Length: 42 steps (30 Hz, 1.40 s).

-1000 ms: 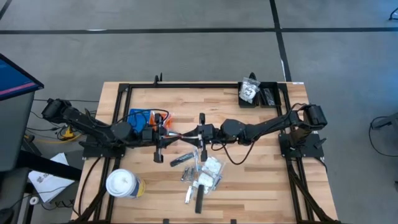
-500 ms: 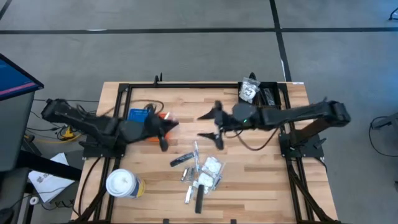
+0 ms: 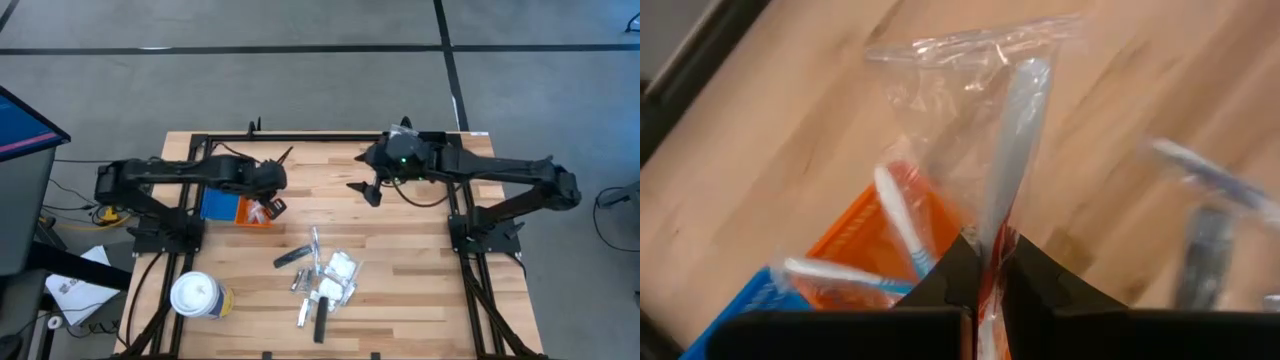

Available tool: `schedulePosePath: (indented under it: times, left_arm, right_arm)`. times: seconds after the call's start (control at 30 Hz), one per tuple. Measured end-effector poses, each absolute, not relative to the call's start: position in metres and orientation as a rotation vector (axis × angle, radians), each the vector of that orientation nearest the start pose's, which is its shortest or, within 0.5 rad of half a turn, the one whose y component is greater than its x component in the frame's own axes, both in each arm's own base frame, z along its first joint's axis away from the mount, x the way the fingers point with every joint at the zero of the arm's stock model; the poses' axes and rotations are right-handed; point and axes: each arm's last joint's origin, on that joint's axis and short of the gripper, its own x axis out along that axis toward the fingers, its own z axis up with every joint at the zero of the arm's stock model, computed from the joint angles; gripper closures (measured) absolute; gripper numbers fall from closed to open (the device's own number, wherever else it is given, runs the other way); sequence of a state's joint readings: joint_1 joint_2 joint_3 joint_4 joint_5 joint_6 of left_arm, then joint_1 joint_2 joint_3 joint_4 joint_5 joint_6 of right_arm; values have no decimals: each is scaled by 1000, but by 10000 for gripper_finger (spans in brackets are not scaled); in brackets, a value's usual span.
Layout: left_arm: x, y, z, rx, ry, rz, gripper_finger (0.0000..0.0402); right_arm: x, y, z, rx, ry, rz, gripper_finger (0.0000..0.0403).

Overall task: Pick & Place Travel size toiletries
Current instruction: Put the orange toothbrush into the orange bin

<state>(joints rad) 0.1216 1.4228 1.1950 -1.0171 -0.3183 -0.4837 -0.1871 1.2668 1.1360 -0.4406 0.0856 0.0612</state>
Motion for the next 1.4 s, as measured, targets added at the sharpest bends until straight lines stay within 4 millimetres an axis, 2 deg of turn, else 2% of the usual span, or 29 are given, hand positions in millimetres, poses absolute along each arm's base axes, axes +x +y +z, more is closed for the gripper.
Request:
schedulePosePath:
  times: [0.13, 0.27, 0.57, 0.93, 1.07, 1.2, 1.4]
  left_arm:
    - [264, 44, 273, -303, 1126, 706, 391]
    - [263, 42, 269, -287, 1128, 725, 391]
    - [247, 40, 230, -298, 1233, 763, 391]
    - [240, 44, 210, -320, 1223, 761, 384]
    - [236, 47, 204, -327, 1237, 780, 357]
    - [235, 50, 204, -319, 1224, 803, 313]
    - [227, 50, 224, -291, 1114, 842, 245]
  right_arm:
    - [272, -60, 320, 94, 625, -301, 16]
    - [271, -62, 321, 94, 620, -303, 16]
    - [271, -62, 321, 101, 622, -307, 16]
    - [271, -62, 322, 110, 606, -311, 16]
    - [271, -62, 322, 110, 606, -311, 15]
    - [271, -62, 322, 110, 606, -311, 14]
    - [271, -62, 322, 110, 609, -311, 14]
